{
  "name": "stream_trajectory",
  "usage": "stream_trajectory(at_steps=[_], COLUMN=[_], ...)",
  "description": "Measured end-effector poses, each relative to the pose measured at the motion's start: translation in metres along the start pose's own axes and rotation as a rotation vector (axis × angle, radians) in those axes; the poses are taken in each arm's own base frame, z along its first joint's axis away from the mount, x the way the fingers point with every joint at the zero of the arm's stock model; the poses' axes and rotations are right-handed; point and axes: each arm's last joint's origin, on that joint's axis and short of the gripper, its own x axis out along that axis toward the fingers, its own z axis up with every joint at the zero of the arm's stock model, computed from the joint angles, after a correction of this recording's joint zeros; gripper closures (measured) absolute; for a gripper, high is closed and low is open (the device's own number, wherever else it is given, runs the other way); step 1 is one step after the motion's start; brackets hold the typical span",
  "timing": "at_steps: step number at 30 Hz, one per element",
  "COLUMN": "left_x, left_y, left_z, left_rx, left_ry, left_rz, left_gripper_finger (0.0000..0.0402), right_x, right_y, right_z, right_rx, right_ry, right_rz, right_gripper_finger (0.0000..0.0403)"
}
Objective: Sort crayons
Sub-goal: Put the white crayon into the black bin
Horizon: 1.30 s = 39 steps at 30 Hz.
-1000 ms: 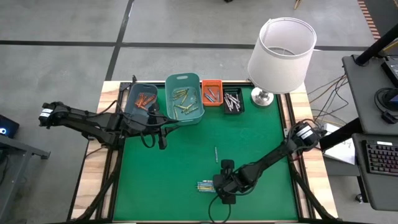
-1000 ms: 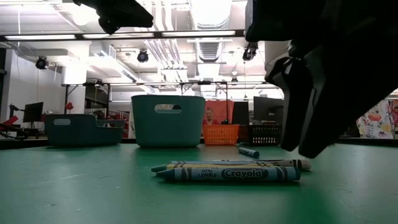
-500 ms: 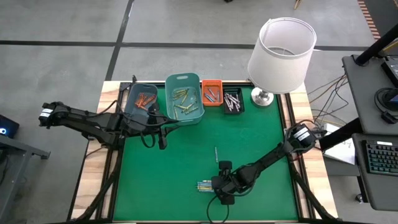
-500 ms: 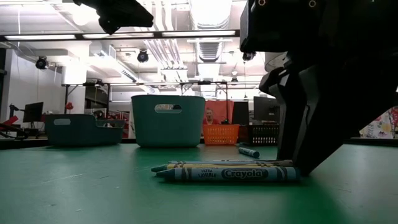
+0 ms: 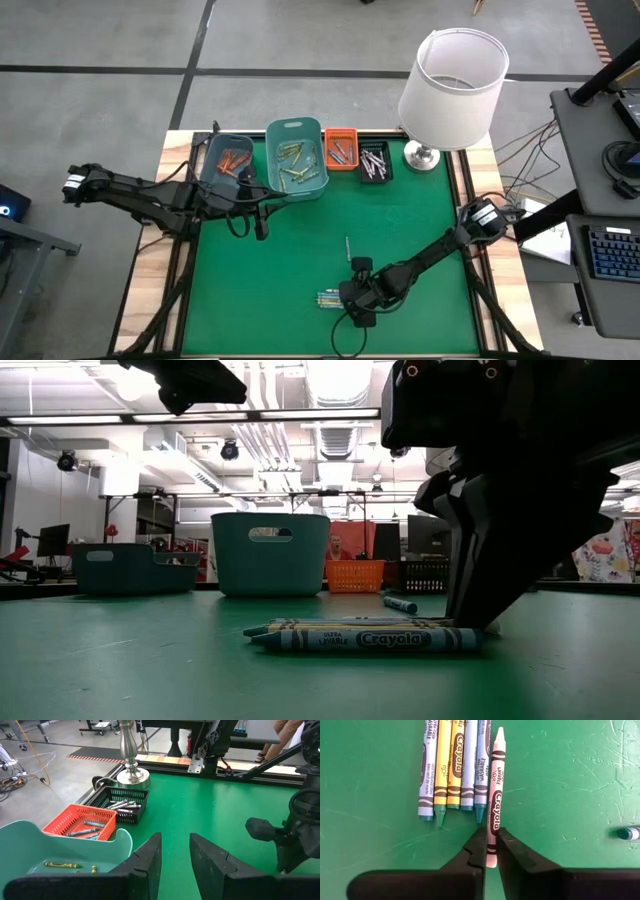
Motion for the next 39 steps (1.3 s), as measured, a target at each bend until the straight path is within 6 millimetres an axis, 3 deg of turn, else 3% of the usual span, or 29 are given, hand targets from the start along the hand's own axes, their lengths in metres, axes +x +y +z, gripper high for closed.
stream_trajectory(at_steps=[9, 22, 30, 35, 39], left_x=[0.0, 0.0, 0.0, -0.001, -0.002], left_y=[0.0, 0.0, -0.001, -0.001, -0.001], left_z=[0.0, 0.001, 0.004, 0.005, 0.005], left_rx=[-0.002, -0.003, 0.002, 0.019, 0.035], left_ry=[-0.003, -0.007, -0.041, -0.048, -0.05], left_rz=[0.0, -0.002, -0.006, -0.007, -0.008], left_gripper_finger=[0.0318, 0.0318, 0.0318, 0.0318, 0.0318], right_x=[-0.004, -0.047, -0.066, -0.079, -0.09], right_y=[-0.001, -0.02, -0.075, -0.133, -0.186], right_z=[0.0, 0.008, 0.045, 0.07, 0.075], right_rx=[0.007, 0.06, 0.186, 0.33, 0.431], right_ry=[0.0, -0.026, -0.089, -0.106, -0.049], right_rz=[-0.003, -0.008, -0.103, -0.194, -0.3], right_gripper_finger=[0.0389, 0.039, 0.039, 0.039, 0.039])
